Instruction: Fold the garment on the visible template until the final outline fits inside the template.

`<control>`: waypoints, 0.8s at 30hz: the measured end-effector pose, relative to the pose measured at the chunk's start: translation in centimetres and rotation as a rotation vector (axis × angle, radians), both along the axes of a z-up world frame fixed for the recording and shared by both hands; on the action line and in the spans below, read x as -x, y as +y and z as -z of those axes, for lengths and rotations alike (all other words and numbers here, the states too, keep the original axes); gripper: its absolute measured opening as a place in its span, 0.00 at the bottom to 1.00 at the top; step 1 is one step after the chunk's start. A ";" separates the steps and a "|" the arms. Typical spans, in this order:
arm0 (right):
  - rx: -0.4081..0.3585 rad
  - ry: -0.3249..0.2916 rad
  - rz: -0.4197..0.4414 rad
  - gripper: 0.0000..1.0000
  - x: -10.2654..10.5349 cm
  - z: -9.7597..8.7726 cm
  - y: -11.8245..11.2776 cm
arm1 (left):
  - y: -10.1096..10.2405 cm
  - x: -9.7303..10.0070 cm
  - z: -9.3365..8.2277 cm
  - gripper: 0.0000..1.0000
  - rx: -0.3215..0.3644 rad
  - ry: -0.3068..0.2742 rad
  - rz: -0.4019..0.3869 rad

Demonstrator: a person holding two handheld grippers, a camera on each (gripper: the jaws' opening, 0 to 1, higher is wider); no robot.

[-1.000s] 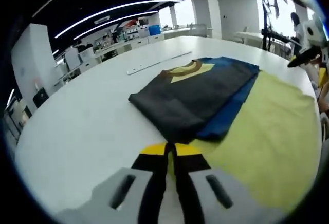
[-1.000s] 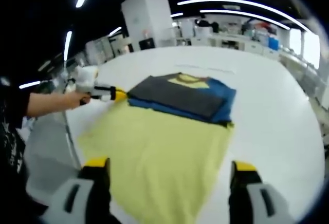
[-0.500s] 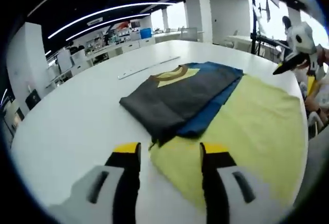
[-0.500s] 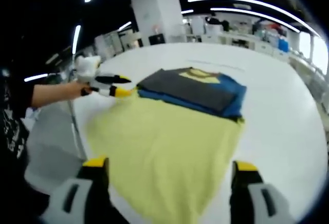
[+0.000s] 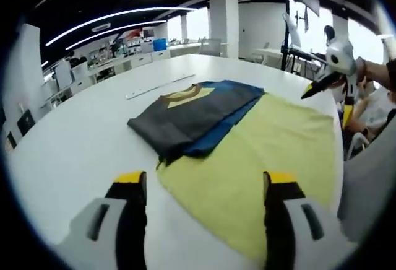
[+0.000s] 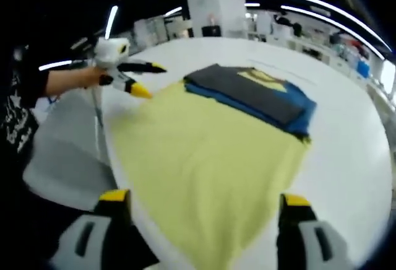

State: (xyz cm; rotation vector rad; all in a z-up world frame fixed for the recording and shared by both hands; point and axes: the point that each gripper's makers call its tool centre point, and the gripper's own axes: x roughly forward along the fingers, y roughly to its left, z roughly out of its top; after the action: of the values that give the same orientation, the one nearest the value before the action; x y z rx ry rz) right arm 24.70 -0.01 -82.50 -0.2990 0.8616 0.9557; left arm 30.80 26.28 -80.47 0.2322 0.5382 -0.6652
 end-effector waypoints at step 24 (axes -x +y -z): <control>0.082 -0.044 -0.167 0.88 2.6 0.5 -1.9 | -3.5 9.0 1.0 0.79 -0.074 0.106 0.264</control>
State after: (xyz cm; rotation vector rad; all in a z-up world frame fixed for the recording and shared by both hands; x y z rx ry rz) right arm 22.08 -1.88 -82.97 -0.4669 0.8460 1.0658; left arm 21.84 22.74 -81.45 0.3427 0.6406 -0.9186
